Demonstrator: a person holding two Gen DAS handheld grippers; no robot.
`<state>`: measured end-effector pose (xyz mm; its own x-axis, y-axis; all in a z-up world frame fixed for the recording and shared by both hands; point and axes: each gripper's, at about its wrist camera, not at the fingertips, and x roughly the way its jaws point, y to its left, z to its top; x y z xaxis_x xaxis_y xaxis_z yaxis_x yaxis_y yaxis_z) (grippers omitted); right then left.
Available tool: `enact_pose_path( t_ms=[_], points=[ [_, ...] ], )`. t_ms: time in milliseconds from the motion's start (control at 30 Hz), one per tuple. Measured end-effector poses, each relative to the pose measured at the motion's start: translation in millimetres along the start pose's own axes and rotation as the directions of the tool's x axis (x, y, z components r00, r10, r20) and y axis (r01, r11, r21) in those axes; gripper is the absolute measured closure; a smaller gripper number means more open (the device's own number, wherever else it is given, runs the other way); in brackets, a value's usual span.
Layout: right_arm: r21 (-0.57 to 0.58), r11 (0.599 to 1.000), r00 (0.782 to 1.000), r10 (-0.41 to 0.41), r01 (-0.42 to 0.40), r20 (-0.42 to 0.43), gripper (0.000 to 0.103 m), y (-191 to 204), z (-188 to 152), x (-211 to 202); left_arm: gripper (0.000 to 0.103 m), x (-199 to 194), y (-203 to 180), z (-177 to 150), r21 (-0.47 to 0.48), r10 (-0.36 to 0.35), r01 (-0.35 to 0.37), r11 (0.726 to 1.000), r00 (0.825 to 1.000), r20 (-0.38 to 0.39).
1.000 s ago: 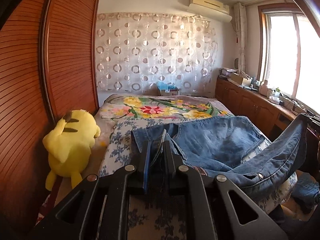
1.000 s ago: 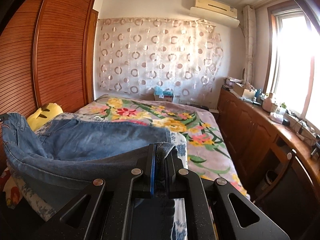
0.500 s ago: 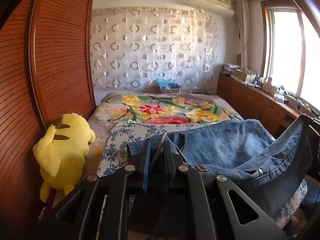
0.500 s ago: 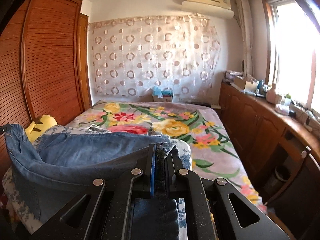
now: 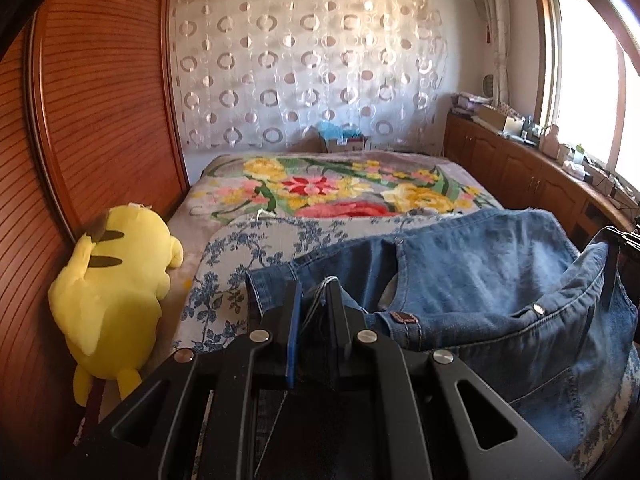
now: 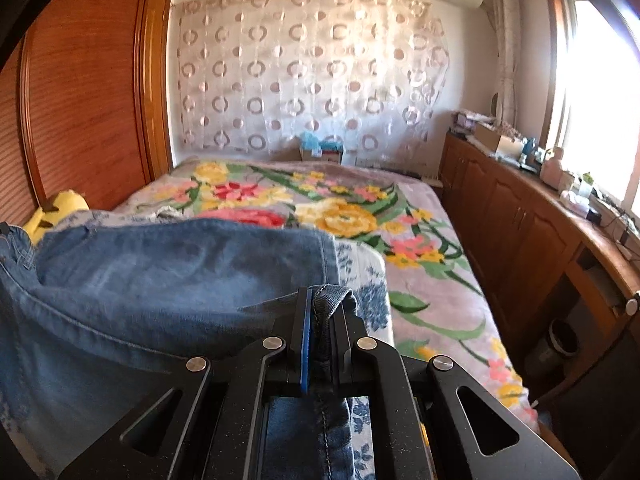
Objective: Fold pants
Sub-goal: 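Grasp the jeans edge with both grippers and lift it off the bed, then flip the held jeans over, lay them down and open both grippers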
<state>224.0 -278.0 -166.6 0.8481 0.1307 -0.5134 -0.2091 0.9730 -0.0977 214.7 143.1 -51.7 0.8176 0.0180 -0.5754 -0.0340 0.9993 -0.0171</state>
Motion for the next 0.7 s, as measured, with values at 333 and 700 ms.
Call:
enact_pose_path(
  t_ms=[333, 700],
  points=[
    [0.0, 1.0, 1.0, 0.006, -0.006, 0.002, 0.096, -8, 36, -1, 0.09, 9, 2, 10, -0.008, 0.01, -0.01, 1.0, 1.0, 0.003],
    [-0.068, 0.998, 0.995, -0.013, 0.02, 0.098, 0.096, -10, 112, -18, 0.1, 14, 20, 47, -0.018, 0.005, -0.004, 1.0, 0.999, 0.048]
  ],
)
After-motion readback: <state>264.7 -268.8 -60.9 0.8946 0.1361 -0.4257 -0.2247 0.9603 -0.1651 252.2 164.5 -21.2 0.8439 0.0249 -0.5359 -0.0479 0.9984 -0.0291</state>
